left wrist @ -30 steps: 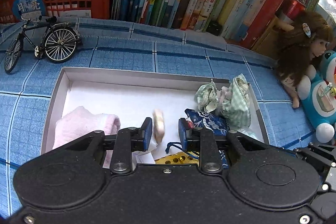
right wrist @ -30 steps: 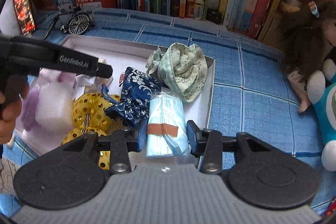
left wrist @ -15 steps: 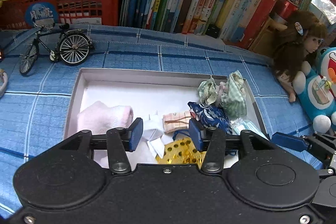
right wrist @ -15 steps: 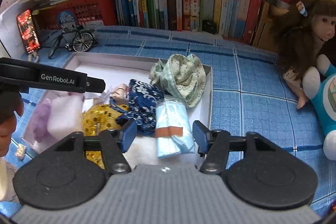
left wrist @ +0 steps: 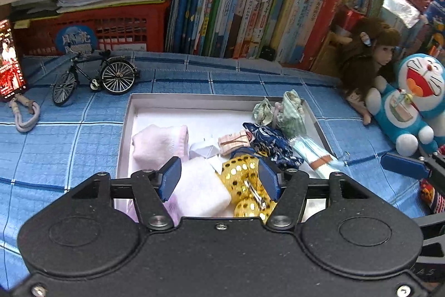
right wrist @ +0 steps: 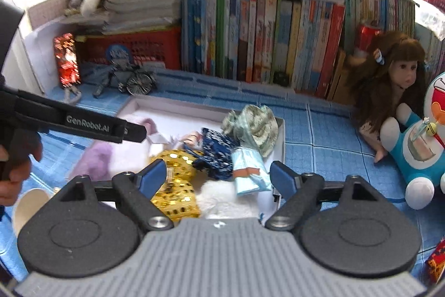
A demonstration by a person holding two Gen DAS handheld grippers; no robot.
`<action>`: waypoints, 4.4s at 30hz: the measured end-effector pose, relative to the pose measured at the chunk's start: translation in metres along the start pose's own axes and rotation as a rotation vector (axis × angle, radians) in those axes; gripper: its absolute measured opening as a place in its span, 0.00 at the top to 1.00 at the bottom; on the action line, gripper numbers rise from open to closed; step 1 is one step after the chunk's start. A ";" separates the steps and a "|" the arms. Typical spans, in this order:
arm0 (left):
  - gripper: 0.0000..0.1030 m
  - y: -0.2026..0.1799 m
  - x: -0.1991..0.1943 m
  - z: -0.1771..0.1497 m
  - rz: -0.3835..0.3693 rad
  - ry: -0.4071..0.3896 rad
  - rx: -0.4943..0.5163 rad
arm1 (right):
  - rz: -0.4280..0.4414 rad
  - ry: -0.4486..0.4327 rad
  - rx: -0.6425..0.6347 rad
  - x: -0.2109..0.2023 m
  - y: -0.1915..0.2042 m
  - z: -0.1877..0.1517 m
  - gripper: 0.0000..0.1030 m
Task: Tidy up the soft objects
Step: 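Carry the eraser and mask packet into the white tray and open both tools, then move the left tool to the cream eraser while the right tool reaches the scrunchie, then grasp the cream eraser with the left tool while the right tool grasps the pink-green scrunchie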
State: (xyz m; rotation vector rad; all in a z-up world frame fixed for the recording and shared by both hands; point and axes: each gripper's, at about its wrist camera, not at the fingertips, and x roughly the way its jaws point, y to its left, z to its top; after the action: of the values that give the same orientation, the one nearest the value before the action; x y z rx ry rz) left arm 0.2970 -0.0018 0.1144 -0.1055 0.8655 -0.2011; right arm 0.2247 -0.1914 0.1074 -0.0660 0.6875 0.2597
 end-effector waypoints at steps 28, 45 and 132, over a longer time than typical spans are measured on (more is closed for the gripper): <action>0.24 0.047 -0.107 -0.088 -0.026 -0.218 0.049 | 0.015 -0.216 -0.155 -0.058 0.063 -0.067 0.00; 0.20 0.093 -0.138 -0.140 0.007 -0.316 -0.023 | -0.027 -0.279 -0.364 -0.064 0.098 -0.111 0.00; 0.84 0.126 -0.089 -0.232 -0.089 -0.165 -0.090 | 0.009 -0.203 -0.135 -0.046 0.122 -0.184 0.64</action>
State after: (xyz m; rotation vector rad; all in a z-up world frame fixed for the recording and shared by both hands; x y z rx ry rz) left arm 0.0804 0.1381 0.0090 -0.2422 0.7060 -0.2337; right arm 0.0448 -0.1102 -0.0023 -0.1633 0.4684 0.3163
